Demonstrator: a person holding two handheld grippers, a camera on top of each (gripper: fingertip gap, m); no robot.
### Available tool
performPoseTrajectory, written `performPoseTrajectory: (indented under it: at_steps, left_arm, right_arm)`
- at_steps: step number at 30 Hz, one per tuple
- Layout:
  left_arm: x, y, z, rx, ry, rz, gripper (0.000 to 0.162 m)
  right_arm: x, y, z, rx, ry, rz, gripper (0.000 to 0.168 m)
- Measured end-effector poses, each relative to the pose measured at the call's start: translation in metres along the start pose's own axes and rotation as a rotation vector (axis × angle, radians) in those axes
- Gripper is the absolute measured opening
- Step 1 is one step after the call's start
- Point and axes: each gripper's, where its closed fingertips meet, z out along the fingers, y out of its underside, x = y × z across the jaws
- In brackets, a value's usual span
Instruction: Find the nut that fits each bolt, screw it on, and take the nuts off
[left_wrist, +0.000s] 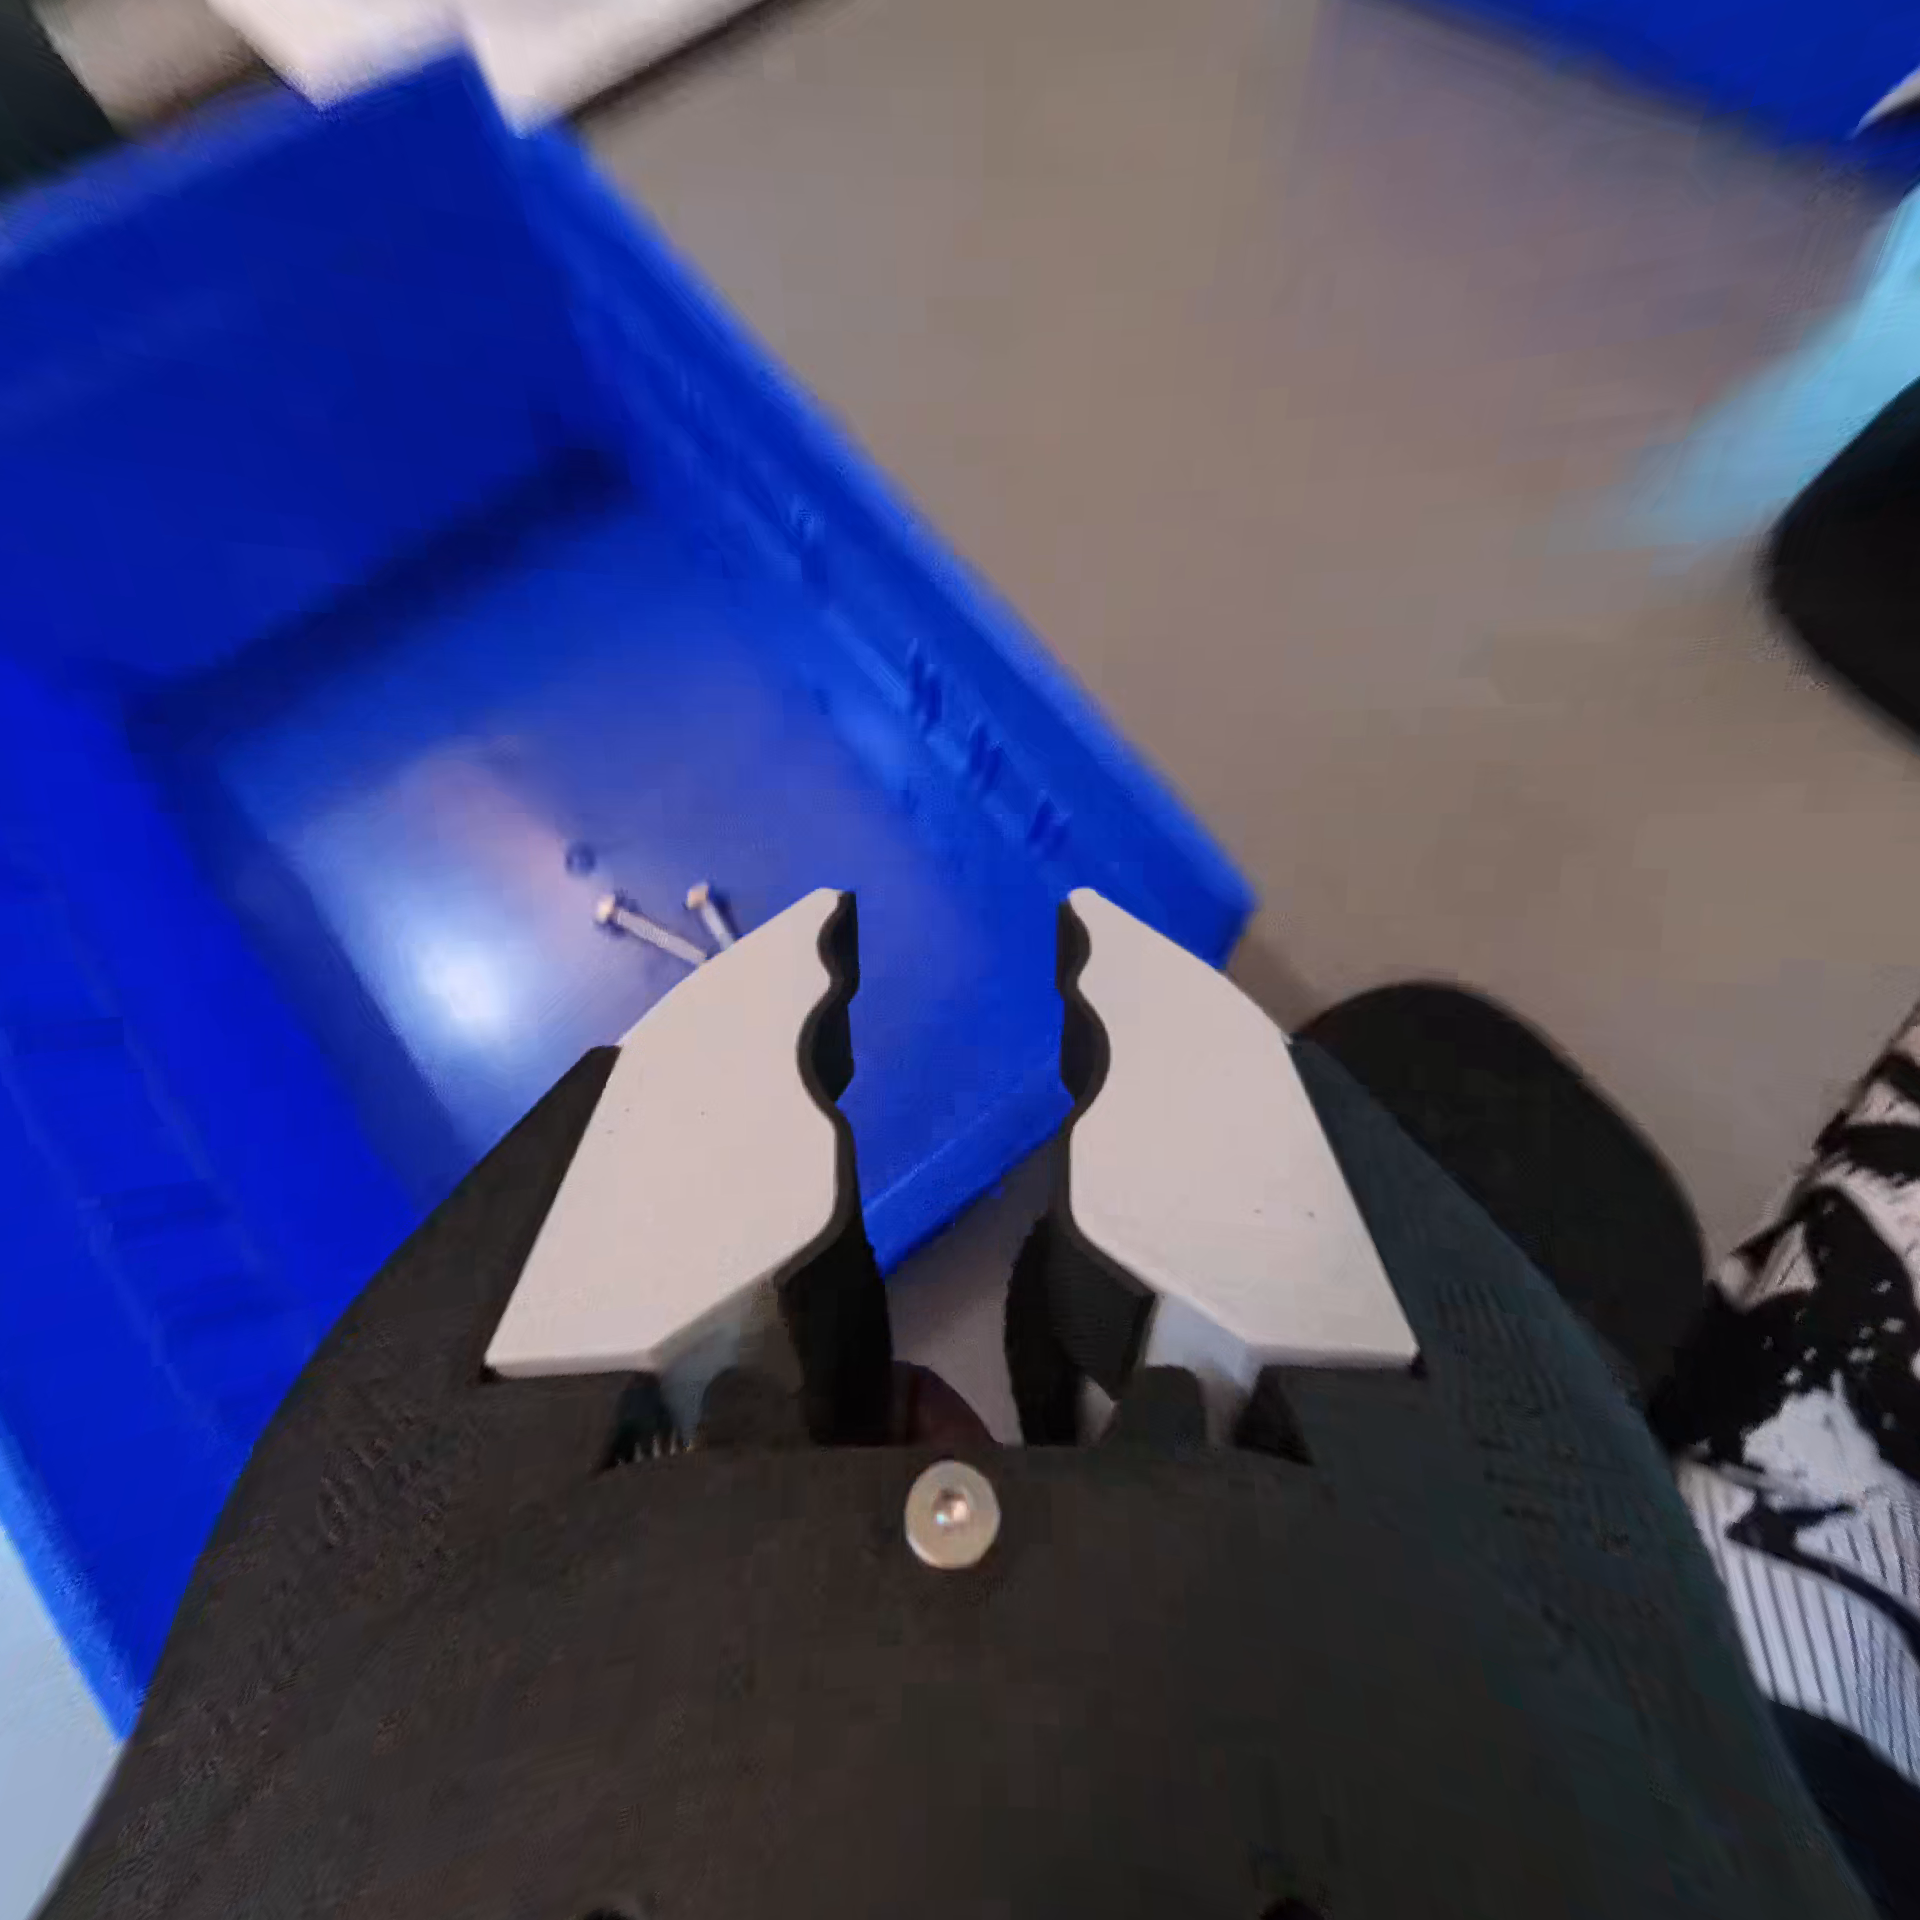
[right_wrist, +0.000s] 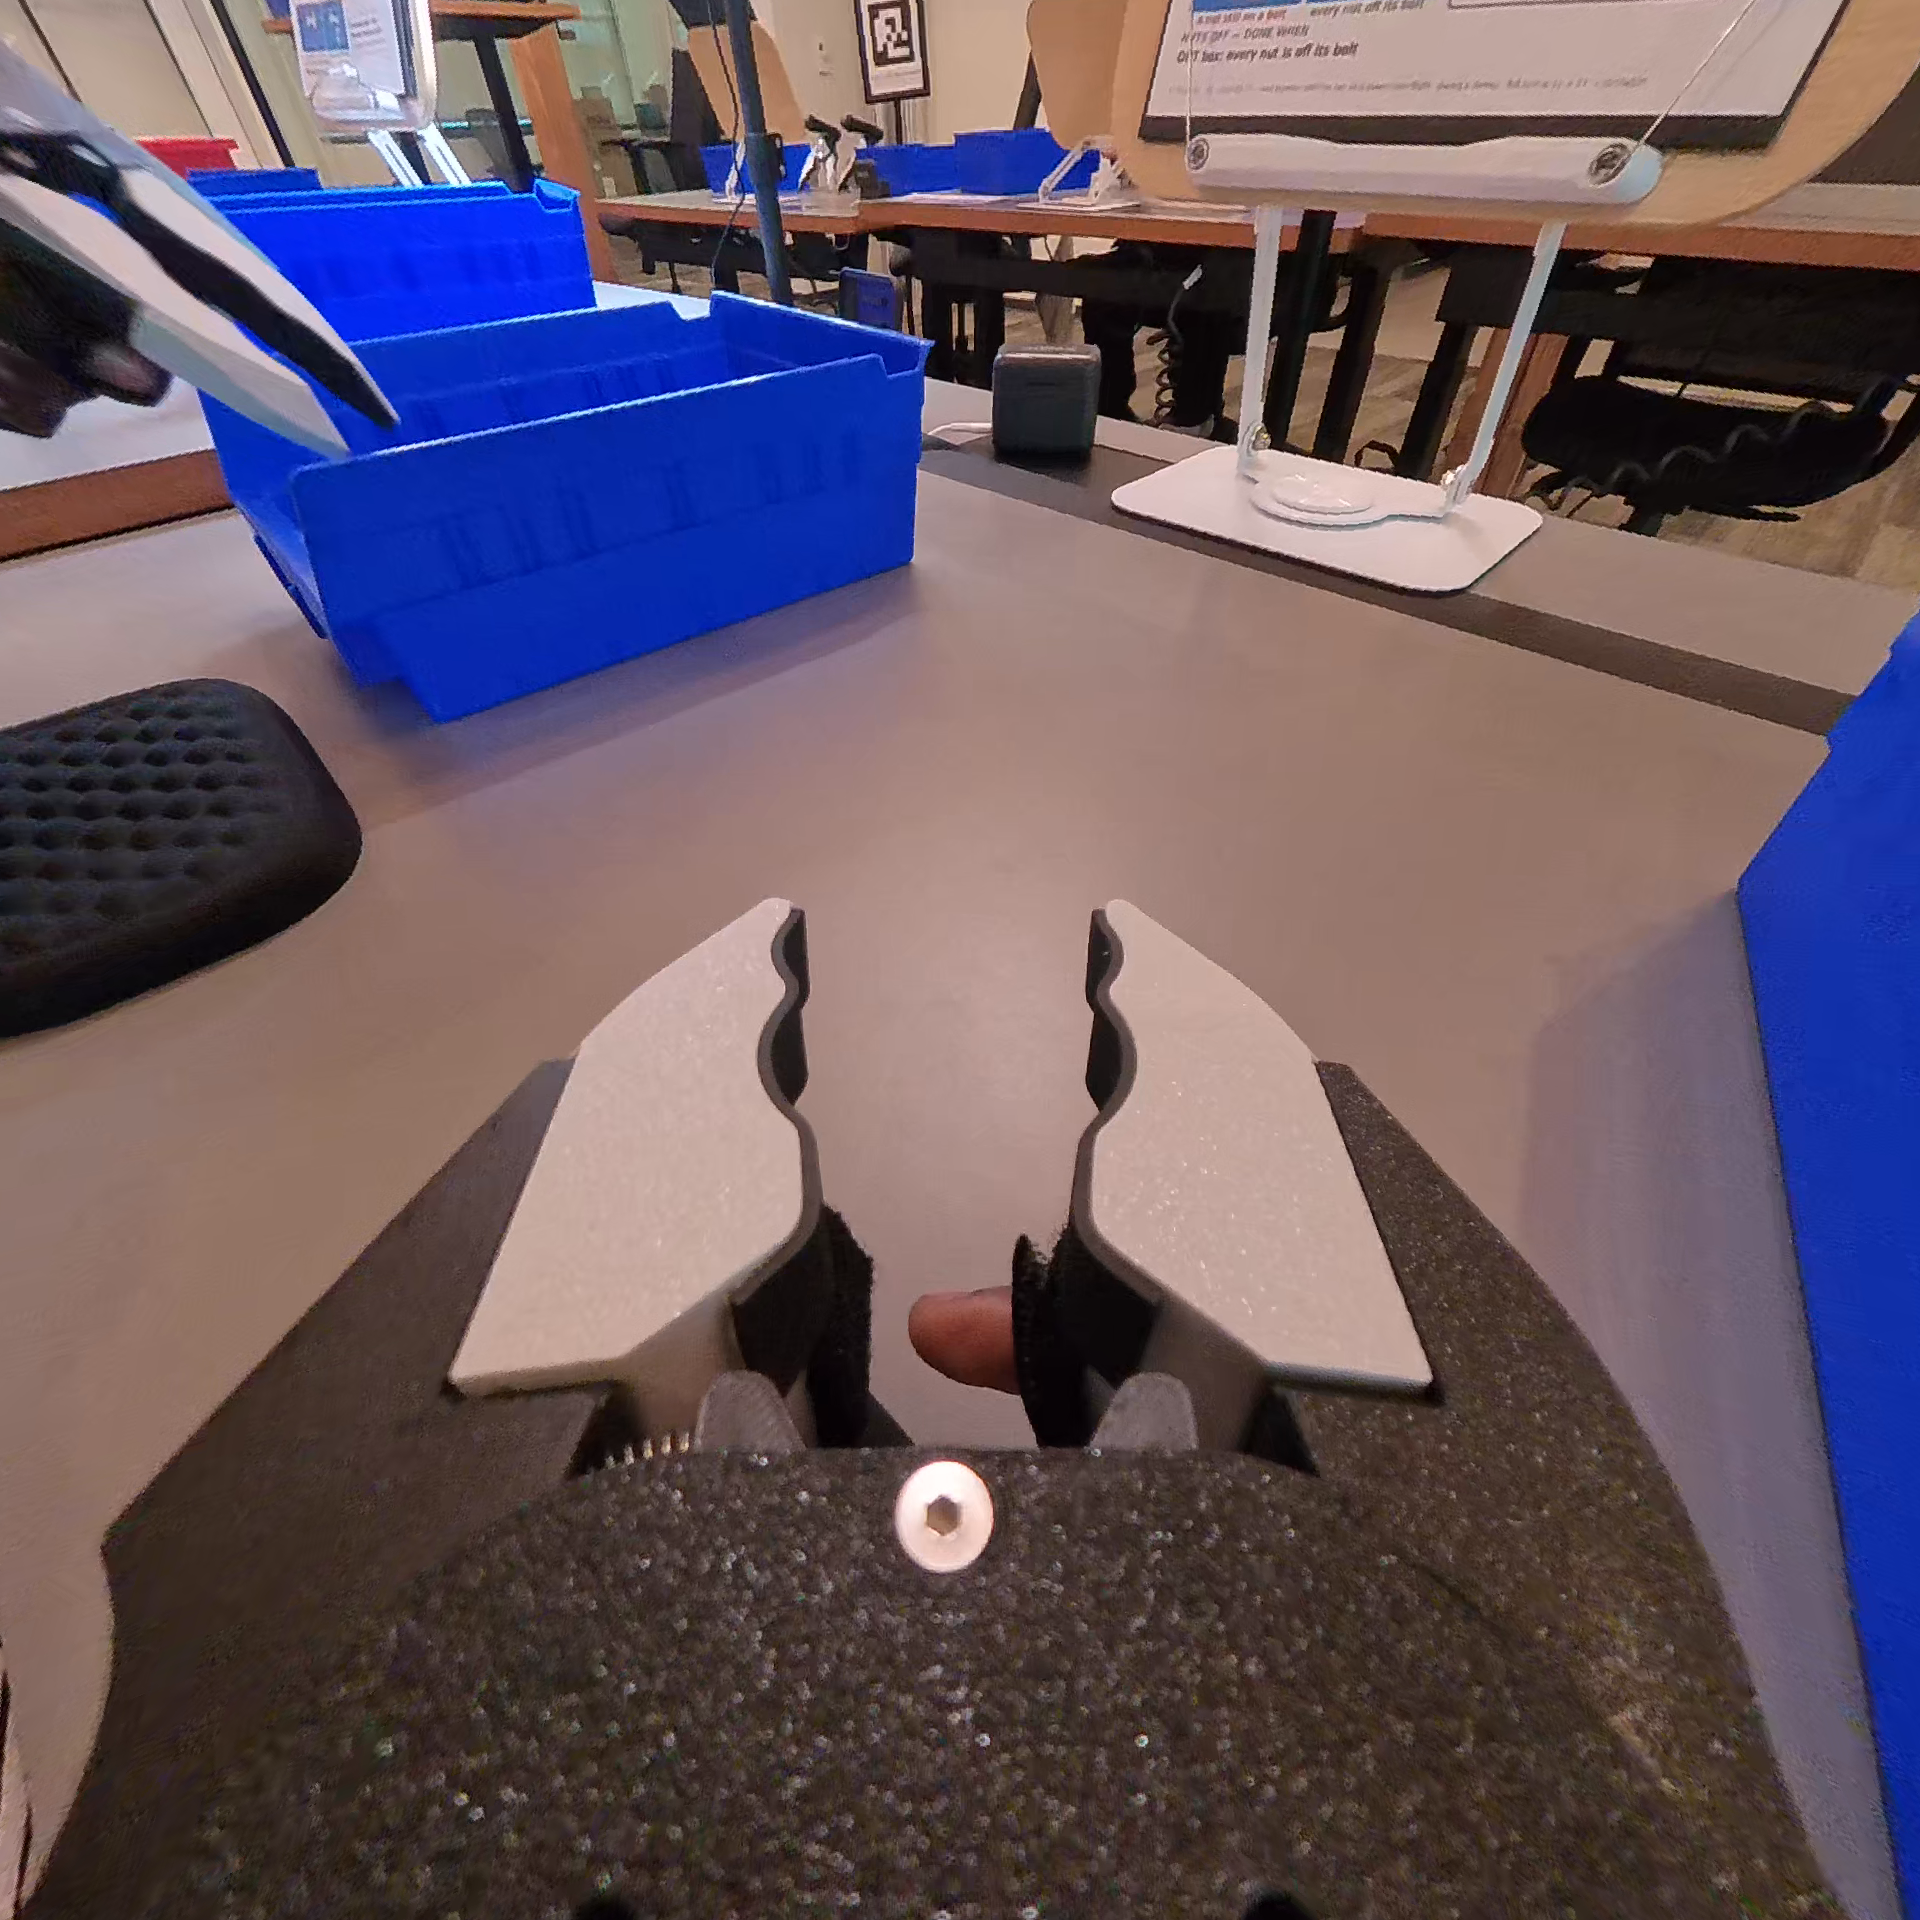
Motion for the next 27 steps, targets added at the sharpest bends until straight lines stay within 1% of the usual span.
performPoseTrajectory:
  at_steps: [2,4,6,9,16,18,20,22,27]
  left_arm:
    - [-0.019,0.021,0.017,-0.163,-0.015,-0.028,0.033]
    - [-0.032,0.036,0.031,-0.275,-0.018,-0.056,0.029]
    - [-0.041,0.045,0.042,-0.344,-0.022,-0.081,0.026]
    - [-0.049,0.055,0.055,-0.409,-0.018,-0.116,0.026]
    - [-0.057,0.068,0.066,-0.46,-0.033,-0.161,0.025]
    - [-0.058,0.067,0.069,-0.441,-0.044,-0.168,0.024]
    - [-0.062,0.067,0.069,-0.437,-0.071,-0.166,0.019]
    - [-0.065,0.068,0.069,-0.426,-0.101,-0.149,0.009]
    - [-0.063,0.068,0.068,-0.378,-0.119,-0.12,0.007]
  right_arm:
    - [0.0,0.001,0.001,-0.007,0.0,0.0,0.052]
    - [0.001,0.002,0.001,-0.008,0.0,0.005,0.052]
    - [0.001,0.001,0.0,-0.002,-0.001,0.017,0.052]
    - [0.004,-0.001,-0.001,0.015,0.001,0.036,0.051]
    - [0.006,-0.002,-0.002,0.024,0.008,0.051,0.05]
    - [0.006,-0.001,-0.002,0.021,0.009,0.046,0.05]
    - [0.006,-0.001,-0.001,0.016,0.011,0.042,0.05]
    - [0.006,0.0,-0.001,0.012,0.013,0.038,0.05]
    - [0.006,0.001,0.0,0.003,0.013,0.036,0.05]
